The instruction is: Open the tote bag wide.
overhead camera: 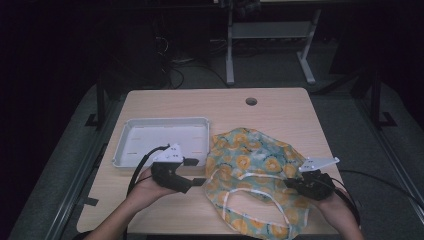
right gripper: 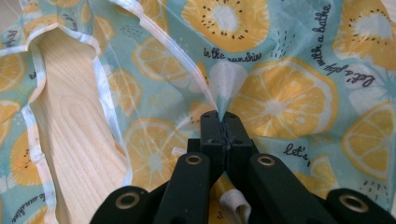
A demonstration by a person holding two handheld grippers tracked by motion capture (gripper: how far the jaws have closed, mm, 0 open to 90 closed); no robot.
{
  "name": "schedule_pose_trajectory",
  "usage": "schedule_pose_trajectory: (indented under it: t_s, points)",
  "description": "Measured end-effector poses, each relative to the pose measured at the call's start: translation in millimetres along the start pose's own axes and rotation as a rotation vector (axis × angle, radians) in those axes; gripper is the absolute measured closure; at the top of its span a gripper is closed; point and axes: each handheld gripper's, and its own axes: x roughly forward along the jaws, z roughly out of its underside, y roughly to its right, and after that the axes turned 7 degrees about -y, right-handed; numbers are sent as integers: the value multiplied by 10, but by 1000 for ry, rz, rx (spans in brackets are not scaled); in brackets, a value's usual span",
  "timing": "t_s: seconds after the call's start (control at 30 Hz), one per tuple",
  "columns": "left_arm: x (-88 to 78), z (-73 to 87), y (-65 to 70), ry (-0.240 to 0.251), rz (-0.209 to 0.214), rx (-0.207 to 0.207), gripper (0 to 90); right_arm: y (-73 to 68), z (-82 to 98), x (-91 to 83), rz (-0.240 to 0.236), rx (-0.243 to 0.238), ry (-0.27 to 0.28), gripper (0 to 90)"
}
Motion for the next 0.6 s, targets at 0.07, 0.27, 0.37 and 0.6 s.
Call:
schedule_pose_trajectory:
  t_s: [0.07,0.27,0.37,0.6]
  points:
    - [89,-98,-31,-17,8,15,277,4,0,9,-3,-4,-2,884]
    - [393,-296,-108,-64,-19,49,279,17,15,-14,-5,1,2,885]
    - [487,-303,-131,-97,-42,60,300,31,27,-26,-3,-2,11,885]
    - [579,-239,-157,-143,-80,54,469,39,38,-30,-6,8,8,885]
